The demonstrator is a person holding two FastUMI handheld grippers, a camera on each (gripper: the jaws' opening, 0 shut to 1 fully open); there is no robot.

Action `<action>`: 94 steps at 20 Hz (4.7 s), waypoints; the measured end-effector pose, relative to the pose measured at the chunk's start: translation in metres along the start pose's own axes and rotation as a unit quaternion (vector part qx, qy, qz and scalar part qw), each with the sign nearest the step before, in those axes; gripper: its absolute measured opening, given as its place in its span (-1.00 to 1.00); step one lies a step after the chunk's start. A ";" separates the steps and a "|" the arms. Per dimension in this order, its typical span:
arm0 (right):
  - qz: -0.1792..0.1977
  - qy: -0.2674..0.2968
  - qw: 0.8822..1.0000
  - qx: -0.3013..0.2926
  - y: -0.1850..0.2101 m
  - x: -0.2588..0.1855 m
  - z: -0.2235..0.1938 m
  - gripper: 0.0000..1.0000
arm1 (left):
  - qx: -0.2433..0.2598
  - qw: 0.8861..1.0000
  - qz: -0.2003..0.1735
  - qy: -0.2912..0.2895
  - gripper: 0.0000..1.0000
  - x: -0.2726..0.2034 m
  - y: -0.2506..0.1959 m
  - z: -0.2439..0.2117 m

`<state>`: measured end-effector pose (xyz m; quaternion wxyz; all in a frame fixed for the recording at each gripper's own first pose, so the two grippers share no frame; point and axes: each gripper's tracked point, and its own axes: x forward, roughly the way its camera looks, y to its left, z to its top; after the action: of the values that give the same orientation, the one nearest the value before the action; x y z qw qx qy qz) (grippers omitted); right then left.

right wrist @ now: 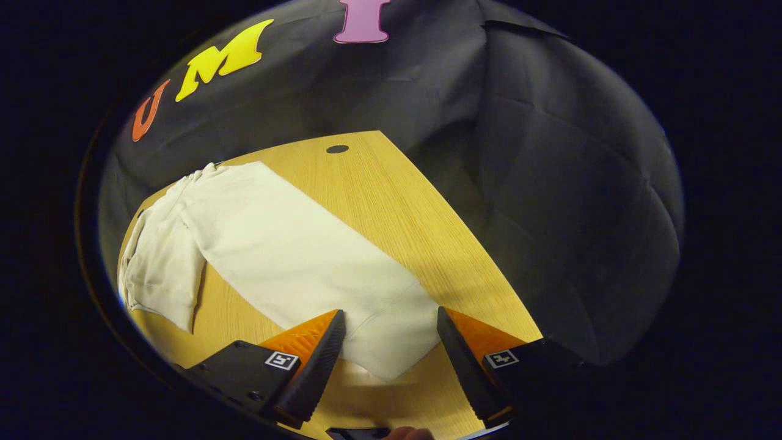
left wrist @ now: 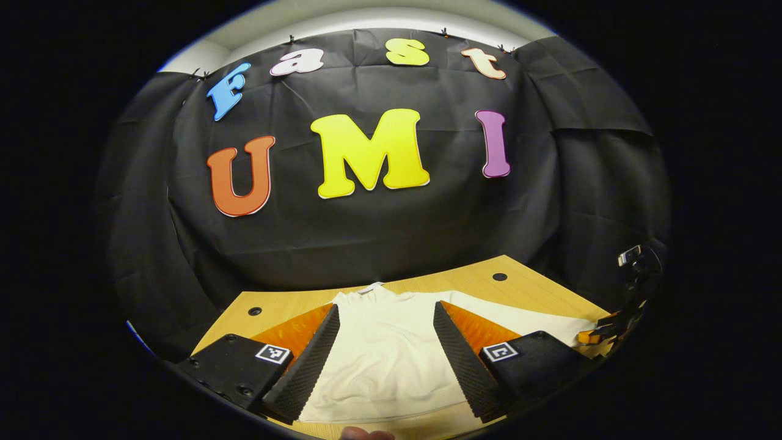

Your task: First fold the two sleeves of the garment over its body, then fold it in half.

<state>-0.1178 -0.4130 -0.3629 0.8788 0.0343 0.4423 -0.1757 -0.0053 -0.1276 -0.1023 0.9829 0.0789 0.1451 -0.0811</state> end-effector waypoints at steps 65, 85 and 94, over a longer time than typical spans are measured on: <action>0.334 -0.105 0.886 -0.305 0.713 -0.066 0.122 -0.98 | -0.093 0.927 0.363 0.028 0.97 -0.190 0.362 -0.103; 0.394 -0.188 0.867 -0.239 0.692 -0.174 0.133 0.47 | -0.073 0.947 0.313 0.021 0.99 -0.181 0.363 -0.113; 0.393 -0.280 0.860 -0.167 0.599 -0.298 0.167 0.67 | -0.065 0.960 0.272 0.025 0.98 -0.188 0.355 -0.134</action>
<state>0.0502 0.1950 -0.0828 0.9544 0.0074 0.1497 0.2582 -0.1546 0.2681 -0.1260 0.9669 0.0536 0.1476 0.2011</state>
